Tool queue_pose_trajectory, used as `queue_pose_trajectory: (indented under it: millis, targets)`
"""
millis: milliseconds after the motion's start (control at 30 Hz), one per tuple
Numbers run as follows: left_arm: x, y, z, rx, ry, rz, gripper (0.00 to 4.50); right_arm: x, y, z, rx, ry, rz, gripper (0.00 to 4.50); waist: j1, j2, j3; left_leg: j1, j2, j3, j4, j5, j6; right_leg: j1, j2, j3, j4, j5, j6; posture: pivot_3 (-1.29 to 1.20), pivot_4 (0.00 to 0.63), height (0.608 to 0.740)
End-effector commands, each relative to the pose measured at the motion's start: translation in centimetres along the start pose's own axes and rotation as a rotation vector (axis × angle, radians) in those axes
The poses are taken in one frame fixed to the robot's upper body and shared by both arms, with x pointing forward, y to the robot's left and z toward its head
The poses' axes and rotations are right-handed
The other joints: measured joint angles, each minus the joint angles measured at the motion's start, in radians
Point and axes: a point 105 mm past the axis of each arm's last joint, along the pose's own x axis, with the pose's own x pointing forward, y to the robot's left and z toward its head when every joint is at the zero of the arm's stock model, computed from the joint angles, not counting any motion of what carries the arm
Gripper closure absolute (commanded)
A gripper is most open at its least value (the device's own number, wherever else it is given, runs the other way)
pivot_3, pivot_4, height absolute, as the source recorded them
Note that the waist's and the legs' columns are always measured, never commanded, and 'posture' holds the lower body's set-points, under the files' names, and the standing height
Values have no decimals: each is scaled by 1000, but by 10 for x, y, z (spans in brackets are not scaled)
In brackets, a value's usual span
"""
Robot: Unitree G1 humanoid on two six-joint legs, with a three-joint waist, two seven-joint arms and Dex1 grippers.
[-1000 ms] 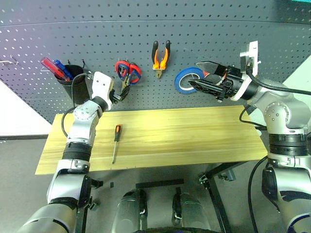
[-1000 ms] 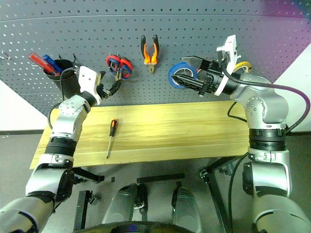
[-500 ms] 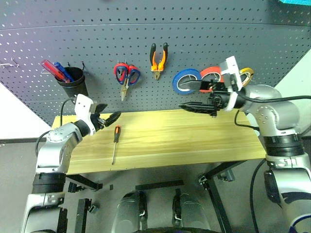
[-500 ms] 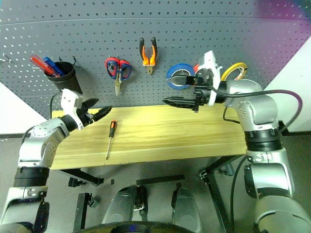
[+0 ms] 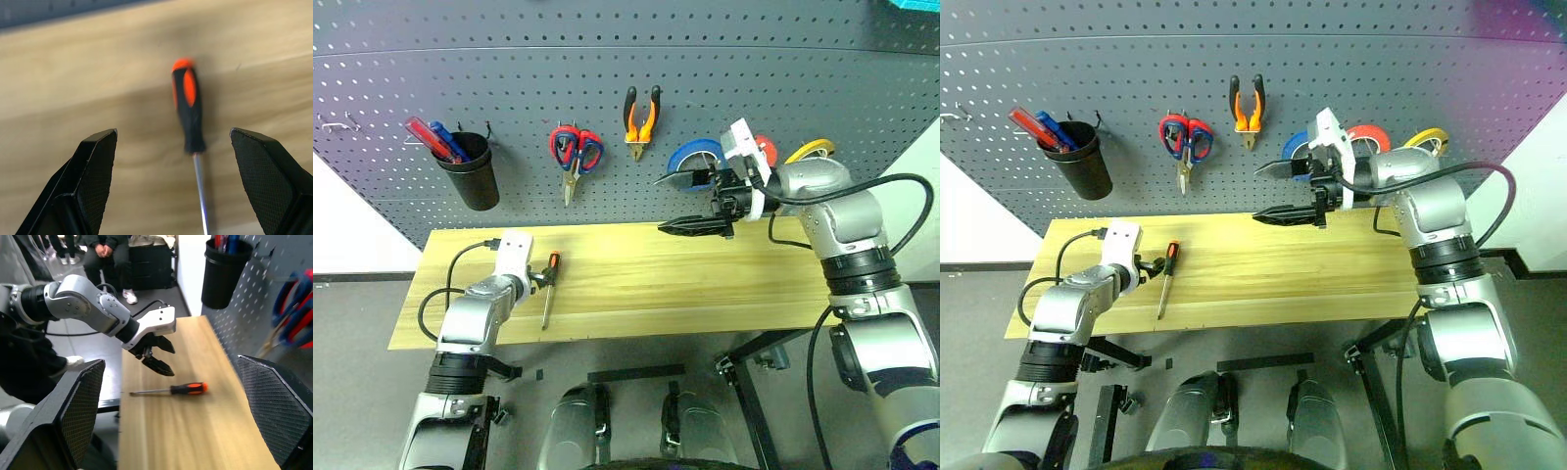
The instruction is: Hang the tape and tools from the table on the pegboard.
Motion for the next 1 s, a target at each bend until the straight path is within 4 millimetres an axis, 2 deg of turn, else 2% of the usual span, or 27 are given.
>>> queue_pose_trajectory:
  millis: [33,100,200,367,533,667,867,1000]
  targets:
    - [3,-2,7,-32,12,21,656,14,-10,-20,45,64,-43,0,1,0,2,1,0,0,0,0,0,-1,0,0,0,-1,-1,167,204,740]
    - [12,-4,10,-37,17,23,656,26,-18,-44,89,101,-85,0,1,-2,6,1,0,-1,-1,0,0,-3,0,0,0,-2,-3,162,218,740]
    - [22,-7,18,-38,13,22,656,39,-21,-61,137,118,-109,0,0,-2,19,0,0,-1,-1,0,0,-4,-1,0,0,-2,-3,157,237,740]
    - [38,-11,29,-7,18,39,656,54,-20,-75,175,127,-117,0,-1,-2,41,-2,-1,0,-1,3,-4,-5,-4,0,0,-1,-2,146,259,740]
    - [52,-18,33,-25,41,30,656,55,-20,-74,175,115,-129,0,-3,-2,56,-6,-1,0,-1,3,-4,-7,-4,0,0,0,0,126,272,740]
    - [61,-28,24,-38,79,18,656,51,-18,-77,186,125,-137,0,-3,-2,68,-7,-1,0,-2,3,-4,-8,-5,0,0,0,0,102,286,740]
    - [64,-32,3,-95,161,51,656,48,-15,-85,194,158,-133,0,-4,-2,70,-6,-1,0,-2,1,-1,-10,-6,0,0,0,0,104,291,740]
    - [61,-25,-10,-108,186,112,656,50,-18,-82,182,155,-137,0,-5,-2,70,-4,-1,0,-3,0,0,-10,-7,1,0,0,0,107,280,740]
